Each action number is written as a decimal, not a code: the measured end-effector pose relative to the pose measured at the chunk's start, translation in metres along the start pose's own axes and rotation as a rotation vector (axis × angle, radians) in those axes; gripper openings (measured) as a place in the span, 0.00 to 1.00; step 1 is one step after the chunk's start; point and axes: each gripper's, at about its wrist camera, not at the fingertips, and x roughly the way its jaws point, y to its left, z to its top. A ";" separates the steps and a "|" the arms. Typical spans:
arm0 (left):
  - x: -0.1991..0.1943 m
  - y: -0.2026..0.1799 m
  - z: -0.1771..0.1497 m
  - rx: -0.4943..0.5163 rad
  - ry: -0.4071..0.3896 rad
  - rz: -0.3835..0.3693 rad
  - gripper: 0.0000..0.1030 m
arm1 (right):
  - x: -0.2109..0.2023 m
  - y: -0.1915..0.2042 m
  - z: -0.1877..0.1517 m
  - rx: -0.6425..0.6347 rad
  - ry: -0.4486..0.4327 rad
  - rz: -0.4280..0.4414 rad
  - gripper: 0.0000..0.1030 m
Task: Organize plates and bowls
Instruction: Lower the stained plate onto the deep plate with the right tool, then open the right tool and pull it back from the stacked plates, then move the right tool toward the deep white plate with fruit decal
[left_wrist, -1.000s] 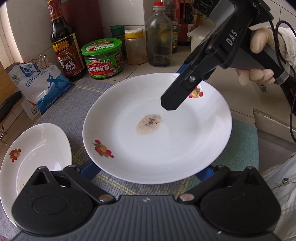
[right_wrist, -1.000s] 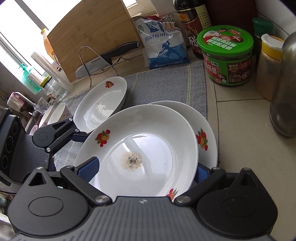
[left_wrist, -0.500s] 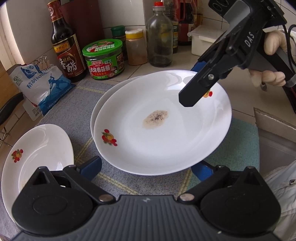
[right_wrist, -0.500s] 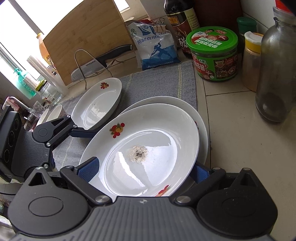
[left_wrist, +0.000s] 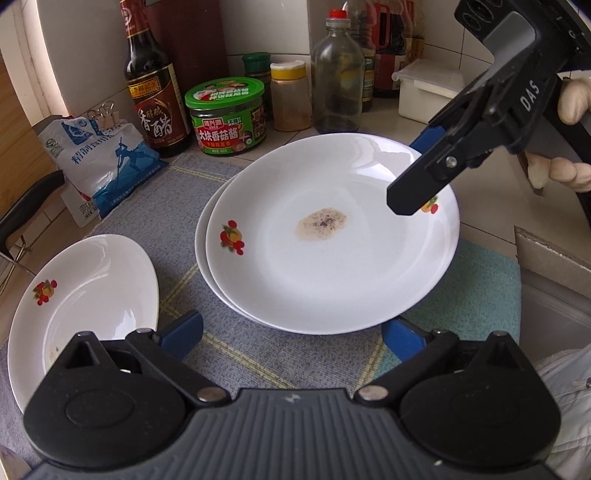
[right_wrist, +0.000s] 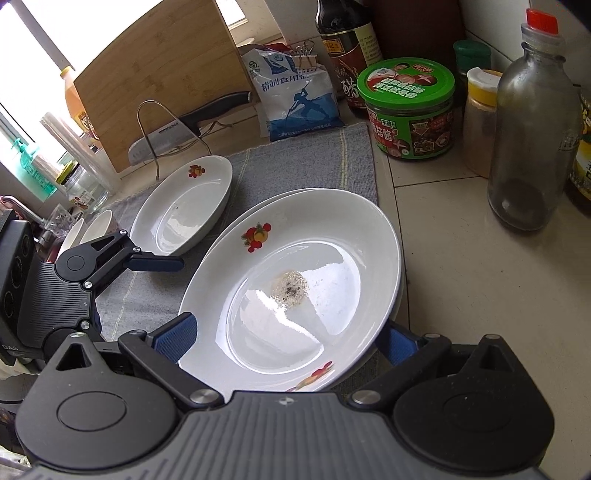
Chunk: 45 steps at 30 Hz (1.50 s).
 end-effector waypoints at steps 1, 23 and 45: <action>0.000 -0.001 0.000 -0.001 -0.001 0.007 0.99 | 0.000 0.001 0.000 0.000 0.002 -0.007 1.00; -0.037 -0.010 -0.025 -0.148 -0.082 0.117 0.99 | -0.009 0.034 -0.021 -0.147 -0.088 -0.186 1.00; -0.064 0.004 -0.072 -0.503 -0.057 0.389 0.99 | 0.015 0.093 -0.015 -0.330 -0.230 -0.107 1.00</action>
